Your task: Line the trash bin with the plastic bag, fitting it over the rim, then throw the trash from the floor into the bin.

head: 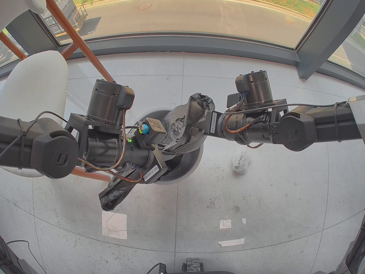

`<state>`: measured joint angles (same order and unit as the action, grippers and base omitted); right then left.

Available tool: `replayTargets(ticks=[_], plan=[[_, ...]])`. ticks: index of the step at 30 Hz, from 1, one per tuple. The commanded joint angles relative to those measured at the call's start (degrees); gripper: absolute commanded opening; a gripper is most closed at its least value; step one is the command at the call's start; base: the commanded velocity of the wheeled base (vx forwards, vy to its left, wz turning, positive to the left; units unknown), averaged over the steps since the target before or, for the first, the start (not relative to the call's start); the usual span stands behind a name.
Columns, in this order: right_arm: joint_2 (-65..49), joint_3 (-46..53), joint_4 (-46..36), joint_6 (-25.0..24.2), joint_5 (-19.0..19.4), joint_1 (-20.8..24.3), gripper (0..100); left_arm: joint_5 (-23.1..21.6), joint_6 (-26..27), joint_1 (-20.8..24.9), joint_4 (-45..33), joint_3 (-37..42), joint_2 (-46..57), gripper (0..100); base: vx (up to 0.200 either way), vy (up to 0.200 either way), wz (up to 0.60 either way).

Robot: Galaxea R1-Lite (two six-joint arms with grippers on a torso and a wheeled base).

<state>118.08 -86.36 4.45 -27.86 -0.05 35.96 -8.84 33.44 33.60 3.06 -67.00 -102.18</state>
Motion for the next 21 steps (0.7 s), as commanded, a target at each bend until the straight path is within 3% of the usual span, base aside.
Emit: replayTargets(ticks=[1,8,14,21], plan=[[0.40,0.66,0.03,-0.09,0.05,0.78,0,0.05,-0.13,0.24,0.02,-0.15,-1.18,0,0.000,0.000,0.00],[0.57,-0.21,0.21,0.17,-0.13,1.04,0,-0.04,-0.48,0.24,-0.16,-1.20,-2.76,0,0.000,0.000,0.00],[2.16,0.31,8.12,6.67,-0.04,-1.07,0,0.05,-6.54,1.47,0.02,-2.08,-5.84,0,0.000,0.000,0.00],[2.77,1.72,10.58,8.52,0.05,-2.12,0,0.93,-6.54,1.56,0.19,-2.87,-8.12,0,0.000,0.000,0.00]])
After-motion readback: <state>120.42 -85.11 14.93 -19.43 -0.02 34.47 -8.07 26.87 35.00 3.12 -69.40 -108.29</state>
